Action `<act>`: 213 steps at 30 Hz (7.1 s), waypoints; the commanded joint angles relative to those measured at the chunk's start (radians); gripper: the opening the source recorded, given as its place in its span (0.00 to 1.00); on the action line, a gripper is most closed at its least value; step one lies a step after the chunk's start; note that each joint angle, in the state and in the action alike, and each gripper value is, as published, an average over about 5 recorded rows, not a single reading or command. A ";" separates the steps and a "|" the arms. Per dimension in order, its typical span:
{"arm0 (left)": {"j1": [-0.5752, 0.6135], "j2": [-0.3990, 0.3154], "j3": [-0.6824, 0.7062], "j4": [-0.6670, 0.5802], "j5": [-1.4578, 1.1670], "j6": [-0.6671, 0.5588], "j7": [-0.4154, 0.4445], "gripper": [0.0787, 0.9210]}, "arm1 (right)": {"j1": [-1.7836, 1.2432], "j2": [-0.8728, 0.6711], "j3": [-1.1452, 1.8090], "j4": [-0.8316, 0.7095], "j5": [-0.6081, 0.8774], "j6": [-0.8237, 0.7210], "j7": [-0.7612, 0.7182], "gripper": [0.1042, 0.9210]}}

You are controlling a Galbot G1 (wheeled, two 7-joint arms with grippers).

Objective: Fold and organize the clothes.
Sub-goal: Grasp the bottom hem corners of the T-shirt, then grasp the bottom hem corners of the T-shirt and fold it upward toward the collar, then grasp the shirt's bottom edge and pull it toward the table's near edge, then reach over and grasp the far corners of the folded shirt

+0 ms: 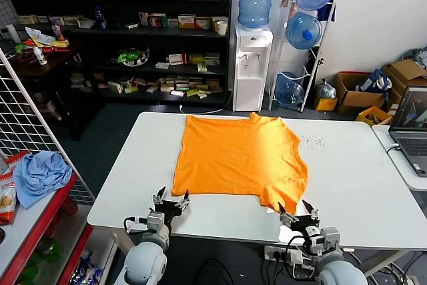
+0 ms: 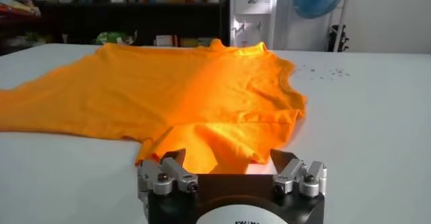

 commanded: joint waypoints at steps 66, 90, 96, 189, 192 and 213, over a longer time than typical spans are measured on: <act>0.098 0.111 0.015 -0.182 0.051 -0.090 -0.038 0.01 | -0.098 -0.168 0.075 0.149 -0.135 0.141 0.025 0.02; -0.177 0.131 0.115 0.083 0.009 -0.077 -0.041 0.01 | 0.382 -0.217 -0.168 -0.274 -0.066 0.170 -0.007 0.02; -0.150 0.127 0.114 0.066 -0.010 -0.102 -0.031 0.03 | 0.371 -0.205 -0.175 -0.277 -0.045 0.096 -0.005 0.12; 0.199 0.252 0.061 -0.375 -0.208 0.085 -0.068 0.33 | -0.161 -0.377 0.022 0.290 0.097 -0.184 0.141 0.43; 0.145 0.259 0.068 -0.359 -0.208 0.080 -0.062 0.43 | -0.120 -0.391 0.030 0.284 0.121 -0.147 0.135 0.53; -0.500 0.127 0.239 0.261 -0.313 0.116 -0.056 0.88 | 0.665 -0.318 -0.189 -0.413 0.353 -0.227 -0.003 0.88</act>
